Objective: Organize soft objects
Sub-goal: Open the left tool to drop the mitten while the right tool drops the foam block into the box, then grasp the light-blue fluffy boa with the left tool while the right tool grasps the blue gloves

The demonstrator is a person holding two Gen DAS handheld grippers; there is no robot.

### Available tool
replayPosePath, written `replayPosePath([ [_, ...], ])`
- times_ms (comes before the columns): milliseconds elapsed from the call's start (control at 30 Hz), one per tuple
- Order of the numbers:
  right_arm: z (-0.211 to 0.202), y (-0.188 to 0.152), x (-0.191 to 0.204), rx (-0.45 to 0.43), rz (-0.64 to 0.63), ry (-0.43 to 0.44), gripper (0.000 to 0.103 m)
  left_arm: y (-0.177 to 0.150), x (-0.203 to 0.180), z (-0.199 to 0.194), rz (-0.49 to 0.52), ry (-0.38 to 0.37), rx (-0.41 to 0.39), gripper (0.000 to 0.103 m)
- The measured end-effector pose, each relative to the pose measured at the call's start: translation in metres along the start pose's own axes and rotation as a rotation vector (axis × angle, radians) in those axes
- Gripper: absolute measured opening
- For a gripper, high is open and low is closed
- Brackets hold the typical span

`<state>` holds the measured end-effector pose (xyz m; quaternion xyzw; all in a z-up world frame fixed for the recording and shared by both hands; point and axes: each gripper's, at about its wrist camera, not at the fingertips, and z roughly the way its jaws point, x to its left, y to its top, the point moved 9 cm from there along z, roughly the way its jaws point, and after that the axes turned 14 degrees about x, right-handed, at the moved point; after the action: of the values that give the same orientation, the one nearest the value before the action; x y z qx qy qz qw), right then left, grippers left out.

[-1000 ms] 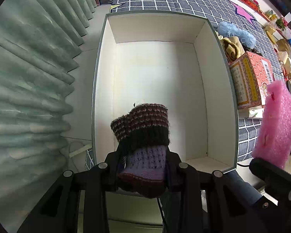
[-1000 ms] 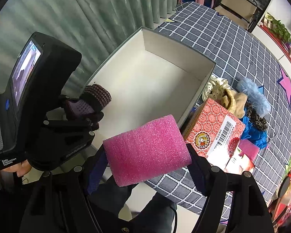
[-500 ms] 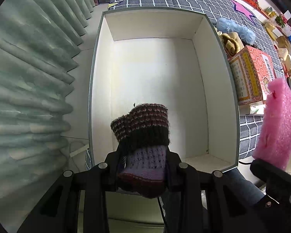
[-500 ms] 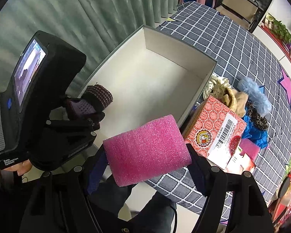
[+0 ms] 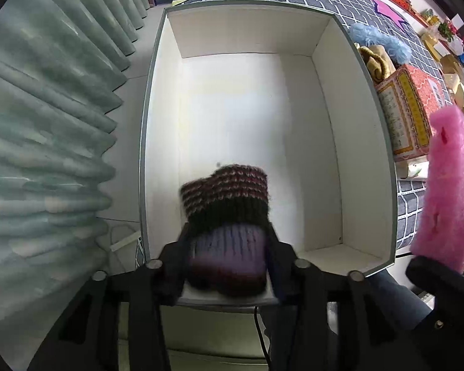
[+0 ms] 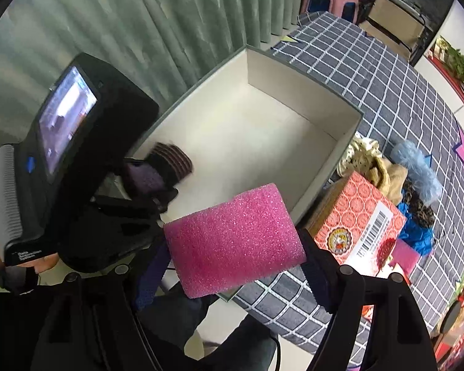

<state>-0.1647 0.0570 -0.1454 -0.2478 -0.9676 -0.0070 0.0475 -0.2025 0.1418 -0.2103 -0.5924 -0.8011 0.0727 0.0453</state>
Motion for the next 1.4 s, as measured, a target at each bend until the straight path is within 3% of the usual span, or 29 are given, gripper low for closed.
replayPosePath([
  [100,-0.006,0.003,-0.003,-0.034,-0.002,-0.025,0.102,0.0,0.002,0.001,-0.012,-0.005,-0.015,0.089],
  [133,-0.01,0.004,-0.005,-0.056,0.0,-0.028,0.102,0.001,0.003,0.0,-0.019,-0.01,-0.024,0.092],
  [333,-0.027,-0.003,-0.036,-0.103,0.1,-0.071,0.102,0.006,0.009,-0.002,-0.069,-0.068,-0.026,0.096],
  [433,-0.035,-0.019,-0.067,-0.119,0.208,-0.104,0.102,0.009,0.006,-0.014,-0.085,-0.139,-0.043,0.096],
  [533,-0.037,-0.045,-0.12,-0.11,0.396,-0.124,0.102,0.02,-0.004,-0.033,-0.076,-0.207,-0.068,0.096],
  [767,-0.01,-0.112,-0.242,-0.015,0.8,-0.058,0.102,0.061,-0.047,-0.069,-0.049,-0.26,-0.103,0.097],
  [900,0.002,-0.124,-0.283,0.032,0.825,-0.096,0.102,0.082,-0.076,-0.084,-0.064,-0.343,-0.071,0.097],
  [1067,0.033,-0.106,-0.325,0.071,0.805,-0.07,0.102,0.12,-0.117,-0.097,-0.095,-0.405,-0.017,0.097],
  [1300,0.092,-0.064,-0.351,0.141,0.713,-0.021,0.102,0.198,-0.182,-0.091,-0.181,-0.43,0.076,0.097],
  [1400,0.12,-0.06,-0.359,0.214,0.635,-0.068,0.102,0.231,-0.208,-0.071,-0.206,-0.408,0.125,0.097],
])
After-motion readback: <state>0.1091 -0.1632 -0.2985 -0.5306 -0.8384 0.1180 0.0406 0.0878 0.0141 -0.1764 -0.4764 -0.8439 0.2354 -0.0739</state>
